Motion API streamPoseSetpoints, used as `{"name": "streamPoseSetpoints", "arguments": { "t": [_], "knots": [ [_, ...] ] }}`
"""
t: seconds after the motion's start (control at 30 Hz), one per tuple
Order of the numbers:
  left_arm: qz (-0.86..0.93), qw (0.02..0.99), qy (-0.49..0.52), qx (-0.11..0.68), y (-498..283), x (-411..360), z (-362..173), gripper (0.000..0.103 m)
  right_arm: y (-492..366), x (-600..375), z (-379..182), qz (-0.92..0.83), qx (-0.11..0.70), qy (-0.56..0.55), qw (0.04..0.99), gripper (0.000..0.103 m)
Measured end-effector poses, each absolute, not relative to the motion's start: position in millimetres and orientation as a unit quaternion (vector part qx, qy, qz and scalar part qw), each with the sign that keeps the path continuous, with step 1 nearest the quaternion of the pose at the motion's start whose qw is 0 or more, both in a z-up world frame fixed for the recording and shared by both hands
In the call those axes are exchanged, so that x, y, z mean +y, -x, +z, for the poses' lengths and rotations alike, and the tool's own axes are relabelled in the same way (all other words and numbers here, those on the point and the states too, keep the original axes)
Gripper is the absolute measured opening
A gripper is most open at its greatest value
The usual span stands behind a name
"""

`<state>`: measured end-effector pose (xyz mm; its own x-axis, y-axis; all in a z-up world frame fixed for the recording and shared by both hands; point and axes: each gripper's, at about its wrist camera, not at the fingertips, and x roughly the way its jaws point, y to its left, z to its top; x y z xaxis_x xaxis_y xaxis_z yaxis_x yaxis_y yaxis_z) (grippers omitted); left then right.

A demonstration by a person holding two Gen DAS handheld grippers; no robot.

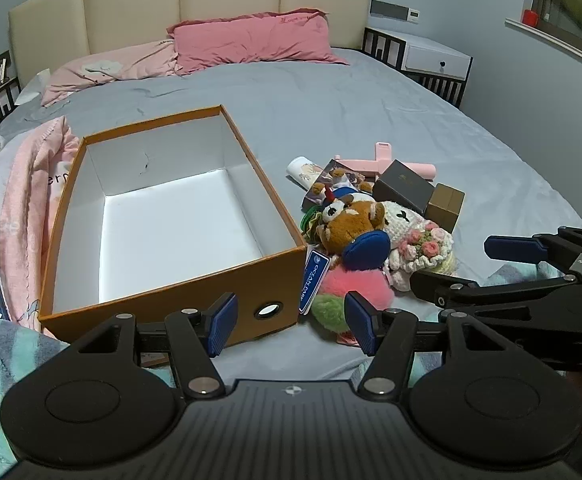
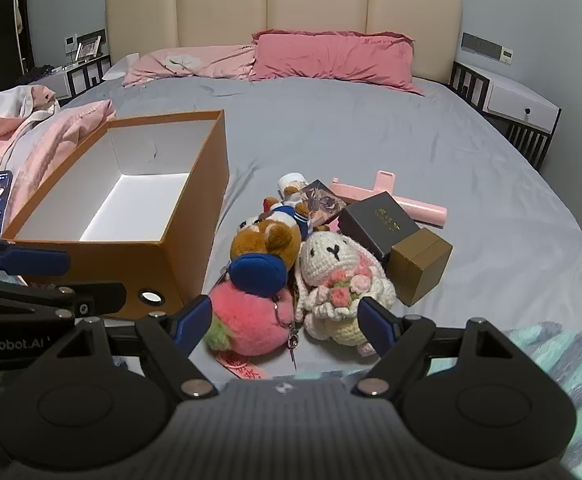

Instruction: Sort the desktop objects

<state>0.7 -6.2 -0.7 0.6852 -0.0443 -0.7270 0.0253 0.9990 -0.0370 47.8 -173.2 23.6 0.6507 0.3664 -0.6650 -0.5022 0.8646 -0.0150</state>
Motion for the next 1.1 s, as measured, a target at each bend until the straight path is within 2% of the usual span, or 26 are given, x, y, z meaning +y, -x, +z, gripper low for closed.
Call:
{"name": "streamPoseSetpoints", "arguments": {
  "t": [1.1],
  "knots": [
    [-0.023,0.913,0.023,0.407,-0.1,-4.3,-5.7,0.07,-47.9,-169.8,16.4,0.247,0.352,0.114,0.895,0.081]
  ]
}}
